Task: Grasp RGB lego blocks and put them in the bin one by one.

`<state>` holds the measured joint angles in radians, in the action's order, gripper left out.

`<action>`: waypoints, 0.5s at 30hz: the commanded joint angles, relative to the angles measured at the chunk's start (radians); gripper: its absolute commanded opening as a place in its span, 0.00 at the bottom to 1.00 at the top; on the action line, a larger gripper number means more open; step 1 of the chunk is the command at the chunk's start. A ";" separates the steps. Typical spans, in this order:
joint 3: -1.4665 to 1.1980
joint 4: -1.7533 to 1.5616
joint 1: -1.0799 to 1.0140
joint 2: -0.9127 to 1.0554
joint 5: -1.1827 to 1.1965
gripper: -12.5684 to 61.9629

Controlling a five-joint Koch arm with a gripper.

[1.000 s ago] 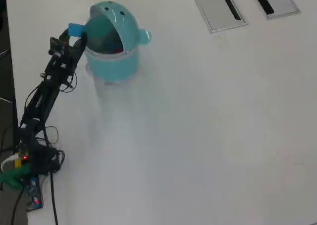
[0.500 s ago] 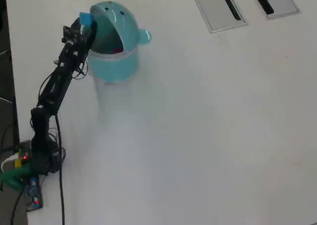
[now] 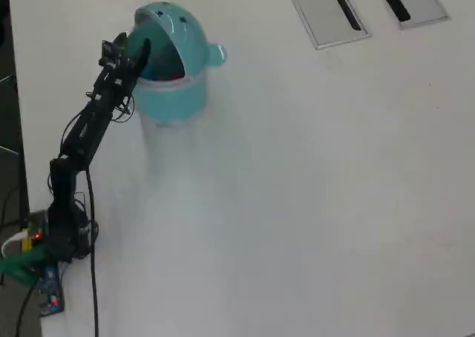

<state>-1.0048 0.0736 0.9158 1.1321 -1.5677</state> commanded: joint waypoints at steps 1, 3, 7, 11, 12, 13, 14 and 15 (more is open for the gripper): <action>0.043 -0.037 0.012 0.072 0.000 0.53; 0.012 -0.038 0.014 0.106 0.000 0.53; -0.095 -0.055 0.014 0.198 0.008 0.53; -0.216 -0.075 -0.005 0.302 0.028 0.53; -0.249 -0.083 -0.012 0.330 0.041 0.53; -0.285 -0.103 -0.018 0.354 0.057 0.53; -0.319 -0.107 -0.028 0.380 0.067 0.53; -0.353 -0.124 -0.037 0.403 0.077 0.53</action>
<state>-1.3913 0.0460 0.8912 1.4542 -1.5064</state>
